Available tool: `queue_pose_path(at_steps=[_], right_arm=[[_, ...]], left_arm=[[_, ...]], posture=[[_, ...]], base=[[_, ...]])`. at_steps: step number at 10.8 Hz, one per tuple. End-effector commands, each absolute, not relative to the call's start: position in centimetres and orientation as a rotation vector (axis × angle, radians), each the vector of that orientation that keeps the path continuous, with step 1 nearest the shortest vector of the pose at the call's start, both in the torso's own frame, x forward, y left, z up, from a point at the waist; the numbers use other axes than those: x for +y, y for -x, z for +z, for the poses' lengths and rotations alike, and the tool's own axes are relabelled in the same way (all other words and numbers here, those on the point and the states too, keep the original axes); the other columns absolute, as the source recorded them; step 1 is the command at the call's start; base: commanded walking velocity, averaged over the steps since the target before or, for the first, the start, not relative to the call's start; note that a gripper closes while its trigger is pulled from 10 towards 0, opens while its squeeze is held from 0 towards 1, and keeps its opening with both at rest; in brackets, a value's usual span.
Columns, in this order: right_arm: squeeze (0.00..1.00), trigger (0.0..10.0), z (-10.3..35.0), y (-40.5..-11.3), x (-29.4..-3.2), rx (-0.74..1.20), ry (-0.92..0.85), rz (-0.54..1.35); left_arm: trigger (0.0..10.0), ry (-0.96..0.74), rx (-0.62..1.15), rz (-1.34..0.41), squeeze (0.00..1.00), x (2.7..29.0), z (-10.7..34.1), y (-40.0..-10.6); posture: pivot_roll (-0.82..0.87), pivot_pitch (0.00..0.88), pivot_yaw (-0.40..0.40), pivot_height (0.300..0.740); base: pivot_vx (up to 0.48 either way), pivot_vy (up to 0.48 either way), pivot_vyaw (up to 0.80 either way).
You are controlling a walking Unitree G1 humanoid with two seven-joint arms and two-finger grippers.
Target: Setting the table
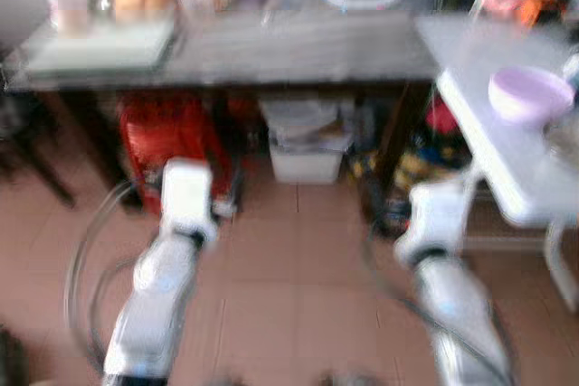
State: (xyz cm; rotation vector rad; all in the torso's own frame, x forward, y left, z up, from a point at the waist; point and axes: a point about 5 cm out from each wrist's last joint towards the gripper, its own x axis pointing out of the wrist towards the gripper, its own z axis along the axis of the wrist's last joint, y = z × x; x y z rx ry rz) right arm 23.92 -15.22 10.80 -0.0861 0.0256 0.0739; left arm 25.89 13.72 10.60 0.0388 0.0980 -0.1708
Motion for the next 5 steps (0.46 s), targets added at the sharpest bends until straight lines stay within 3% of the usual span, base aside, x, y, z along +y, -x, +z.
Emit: queue_pose_path(at_steps=[1,5], right_arm=[[0.0,10.0,11.24,-24.09,-15.55,0.007,0.089,0.069],[0.0,10.0,11.09,-24.22,-15.88,0.012,0.103,0.04]], left_arm=[[10.0,-0.038,0.085,-0.167,0.0,13.56,10.9,-26.03],[10.0,-0.036,0.084,-0.174,0.0,13.41,10.84,-26.19]], posture=[[-0.02,0.0,0.043,0.74],[-0.02,0.0,0.046,0.74]], base=[[0.0,-0.386,0.0],[0.0,-0.434,0.0]])
